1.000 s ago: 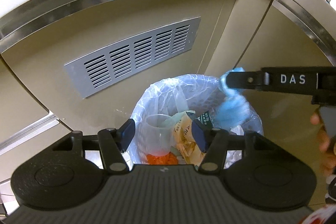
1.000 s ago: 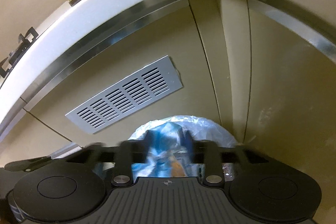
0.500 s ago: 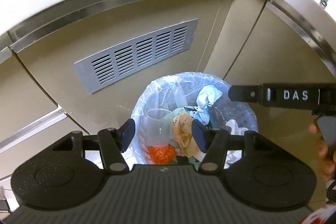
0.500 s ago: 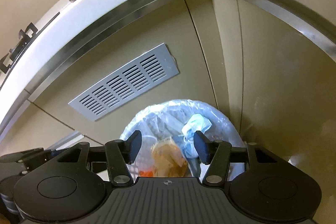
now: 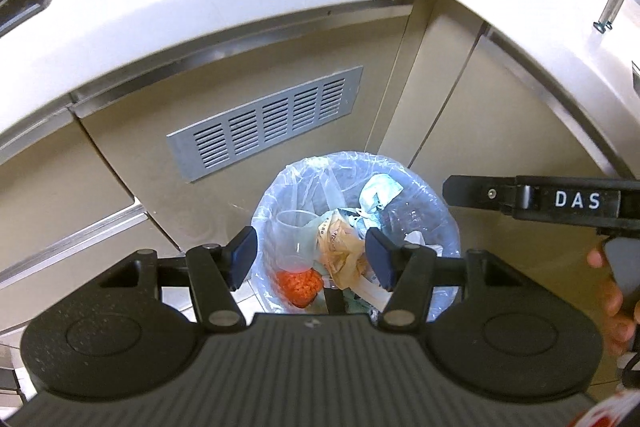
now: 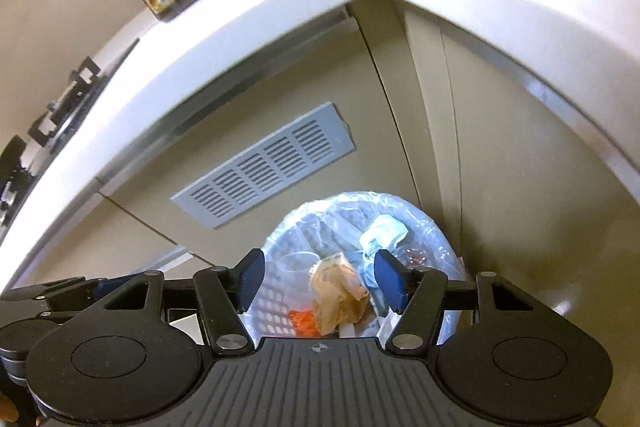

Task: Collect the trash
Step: 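Move both grippers back up to the counter toward the remaining items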

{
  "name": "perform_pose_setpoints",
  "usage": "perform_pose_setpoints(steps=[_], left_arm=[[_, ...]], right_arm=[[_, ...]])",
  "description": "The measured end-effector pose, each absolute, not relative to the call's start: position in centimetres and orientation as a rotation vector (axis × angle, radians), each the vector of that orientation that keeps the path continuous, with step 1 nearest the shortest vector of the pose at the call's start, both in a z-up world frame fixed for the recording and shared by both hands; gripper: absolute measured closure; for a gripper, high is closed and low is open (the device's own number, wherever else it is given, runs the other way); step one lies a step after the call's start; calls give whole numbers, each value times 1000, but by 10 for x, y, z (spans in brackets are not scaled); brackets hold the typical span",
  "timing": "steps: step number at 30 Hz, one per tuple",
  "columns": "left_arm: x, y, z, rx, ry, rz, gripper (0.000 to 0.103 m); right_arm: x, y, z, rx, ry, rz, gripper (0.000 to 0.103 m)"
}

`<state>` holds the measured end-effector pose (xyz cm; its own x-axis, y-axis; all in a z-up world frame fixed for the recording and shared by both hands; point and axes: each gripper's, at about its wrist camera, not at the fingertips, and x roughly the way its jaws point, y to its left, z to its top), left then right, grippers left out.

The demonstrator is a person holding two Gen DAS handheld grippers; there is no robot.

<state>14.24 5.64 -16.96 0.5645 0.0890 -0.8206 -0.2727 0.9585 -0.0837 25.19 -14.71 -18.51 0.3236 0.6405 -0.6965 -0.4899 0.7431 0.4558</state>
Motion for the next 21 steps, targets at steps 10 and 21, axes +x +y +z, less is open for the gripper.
perform_pose_setpoints(steps=[10,21], left_arm=[[128,45,-126,-194,878,226,46],[141,35,-84,-175,793,168,32]], right_arm=[[242,-169,-145,221,931,800,40],[244,-196,-116,284,889,798,27]])
